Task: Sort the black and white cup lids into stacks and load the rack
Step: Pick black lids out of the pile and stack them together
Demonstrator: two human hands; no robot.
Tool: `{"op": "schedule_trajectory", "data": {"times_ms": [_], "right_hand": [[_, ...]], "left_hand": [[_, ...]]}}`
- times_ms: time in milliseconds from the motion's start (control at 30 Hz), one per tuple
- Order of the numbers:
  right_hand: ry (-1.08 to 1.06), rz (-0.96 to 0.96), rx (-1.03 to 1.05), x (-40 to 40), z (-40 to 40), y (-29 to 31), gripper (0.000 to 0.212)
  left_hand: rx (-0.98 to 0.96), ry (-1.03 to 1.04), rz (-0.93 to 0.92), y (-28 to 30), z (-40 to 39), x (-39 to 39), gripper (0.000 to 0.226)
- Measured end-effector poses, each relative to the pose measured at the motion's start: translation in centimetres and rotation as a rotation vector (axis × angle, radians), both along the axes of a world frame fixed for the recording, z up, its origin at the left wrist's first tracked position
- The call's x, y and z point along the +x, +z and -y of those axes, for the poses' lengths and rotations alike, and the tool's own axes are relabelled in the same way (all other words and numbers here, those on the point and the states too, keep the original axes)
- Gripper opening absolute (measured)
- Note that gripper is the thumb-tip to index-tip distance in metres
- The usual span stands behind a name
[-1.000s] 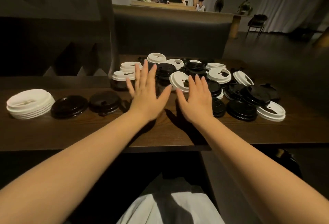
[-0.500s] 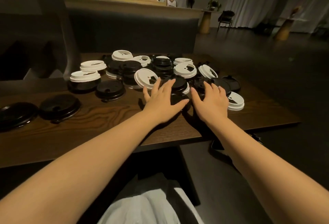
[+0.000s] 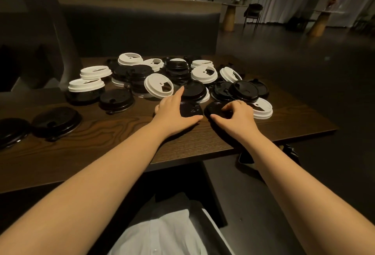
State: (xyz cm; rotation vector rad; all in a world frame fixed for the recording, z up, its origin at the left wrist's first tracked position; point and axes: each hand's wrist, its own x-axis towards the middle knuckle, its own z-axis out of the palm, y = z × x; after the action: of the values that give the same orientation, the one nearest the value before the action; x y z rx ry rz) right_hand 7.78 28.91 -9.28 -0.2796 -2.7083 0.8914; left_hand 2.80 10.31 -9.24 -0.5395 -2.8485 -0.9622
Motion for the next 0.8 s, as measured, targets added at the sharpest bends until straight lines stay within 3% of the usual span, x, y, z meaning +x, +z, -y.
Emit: {"op": "schedule_trajectory", "data": {"times_ms": [133,267,400,600,800], "right_hand": [[0.01,-0.03,-0.053,-0.1,0.1,-0.1,0.042],[0.083,-0.142,-0.222,0.6,0.0,-0.1,0.073],[0.146,-0.176,-0.227,0.5,0.0,0.1,0.088],[0.194,-0.265,-0.235,-0.7,1.7,0.3,0.085],[0.177,-0.307,-0.429,-2.1,3.0,0.7,0.08]], "left_hand": [[0.057,-0.026,0.072,-0.1,0.2,-0.2,0.092],[0.304,0.017,0.034,0.0,0.6,0.1,0.095],[0.36,0.091,0.028,0.0,0.7,-0.2,0.101],[0.482,0.22,0.049,0.2,0.8,-0.3,0.097],[0.585,0.276,0.052,-0.4,1.1,-0.9,0.074]]}}
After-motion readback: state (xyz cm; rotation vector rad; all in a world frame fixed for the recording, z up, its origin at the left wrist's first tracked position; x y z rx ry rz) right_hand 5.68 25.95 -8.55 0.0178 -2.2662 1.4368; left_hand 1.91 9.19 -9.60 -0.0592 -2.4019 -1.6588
